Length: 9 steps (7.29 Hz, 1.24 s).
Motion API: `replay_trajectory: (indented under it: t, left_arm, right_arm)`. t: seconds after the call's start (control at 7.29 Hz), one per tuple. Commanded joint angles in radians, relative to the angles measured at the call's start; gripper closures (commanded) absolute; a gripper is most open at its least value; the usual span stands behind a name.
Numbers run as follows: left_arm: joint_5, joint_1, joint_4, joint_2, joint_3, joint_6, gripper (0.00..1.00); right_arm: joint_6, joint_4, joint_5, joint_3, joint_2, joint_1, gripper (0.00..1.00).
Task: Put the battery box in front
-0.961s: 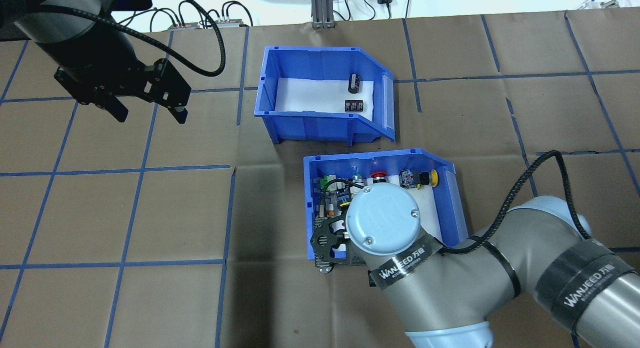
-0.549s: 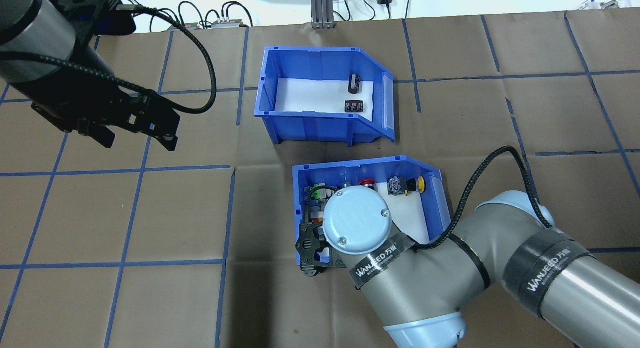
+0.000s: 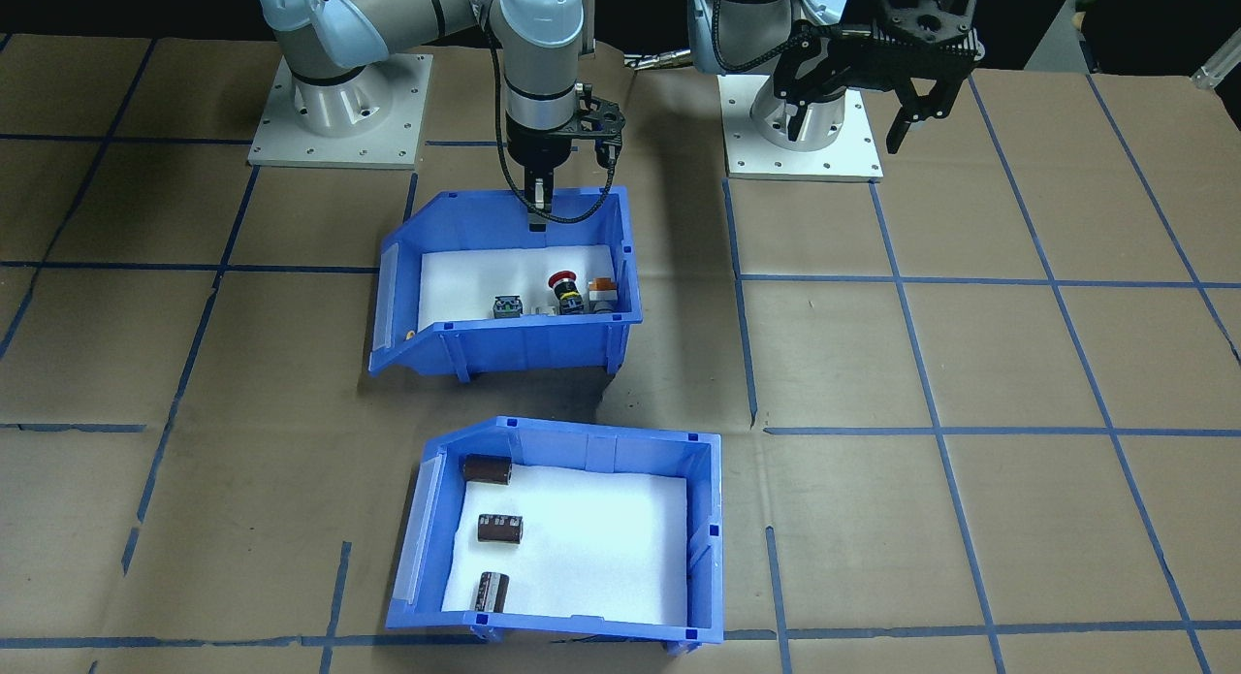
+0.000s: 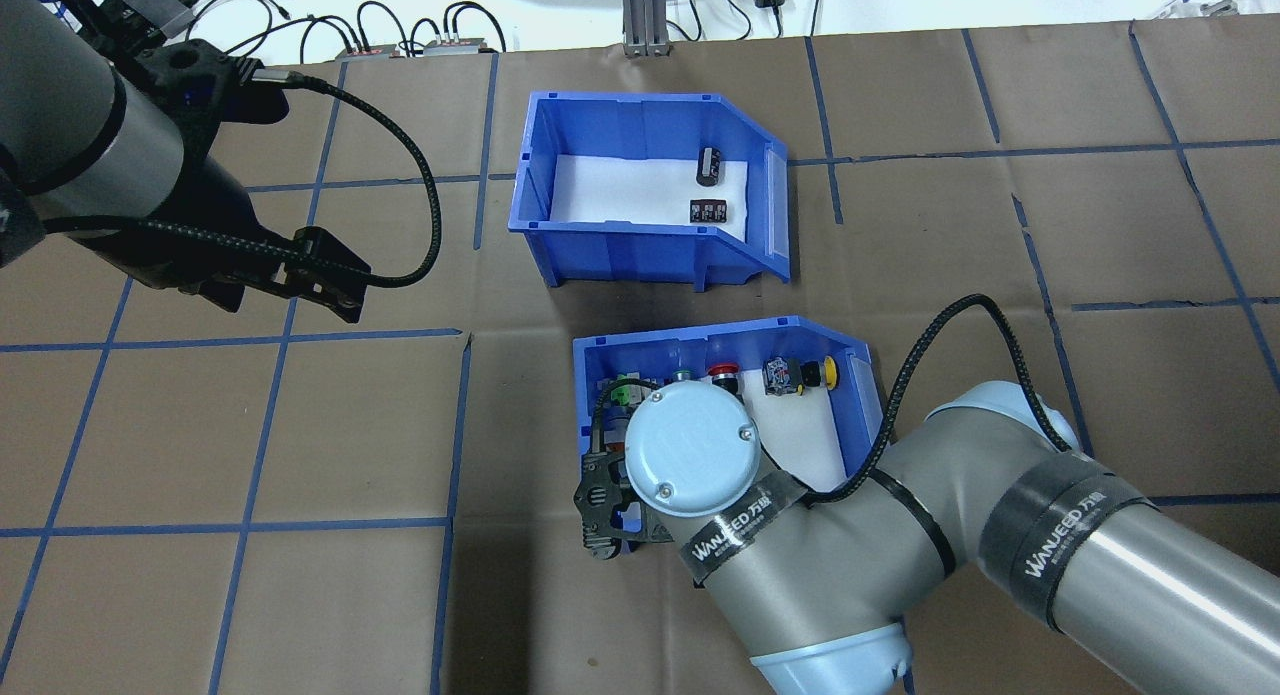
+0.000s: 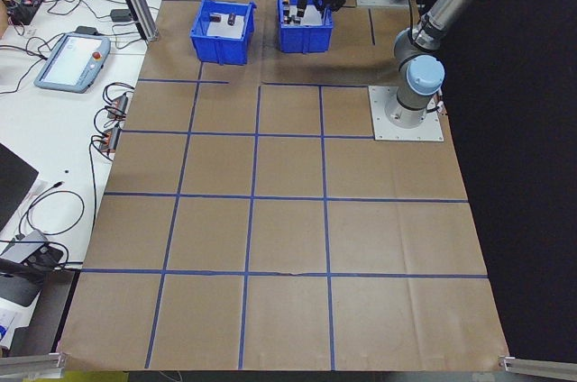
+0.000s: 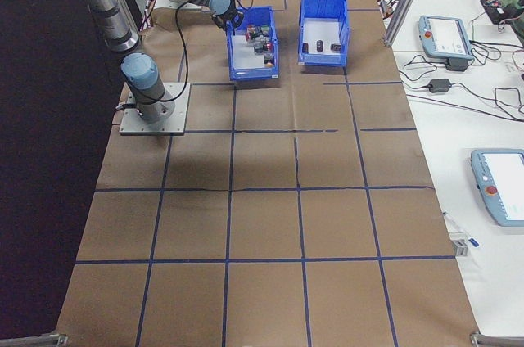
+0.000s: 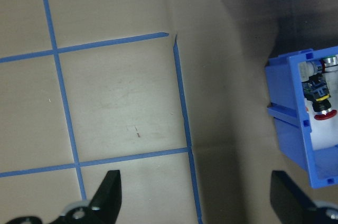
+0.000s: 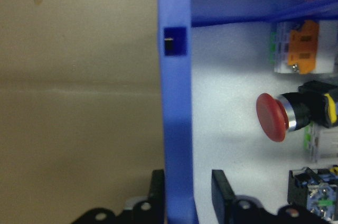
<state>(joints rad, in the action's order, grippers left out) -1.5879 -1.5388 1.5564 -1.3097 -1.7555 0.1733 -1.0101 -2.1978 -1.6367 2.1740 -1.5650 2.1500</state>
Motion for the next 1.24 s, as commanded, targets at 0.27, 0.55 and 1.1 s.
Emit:
replay_trajectory:
  t: [0.27, 0.55, 1.1]
  left_arm:
    - [-0.047, 0.000, -0.007, -0.014, -0.004, 0.002, 0.01]
    - [-0.004, 0.000, -0.007, -0.029, 0.004, 0.000, 0.00]
    - [-0.004, 0.003, 0.008, -0.037, 0.024, 0.002, 0.00]
  right_arm:
    - [0.065, 0.243, 0.003, -0.189, -0.044, -0.035, 0.00]
    - [0.242, 0.259, 0.005, -0.233, -0.081, -0.140, 0.00]
    - [0.606, 0.302, 0.067, -0.305, -0.095, -0.425, 0.00]
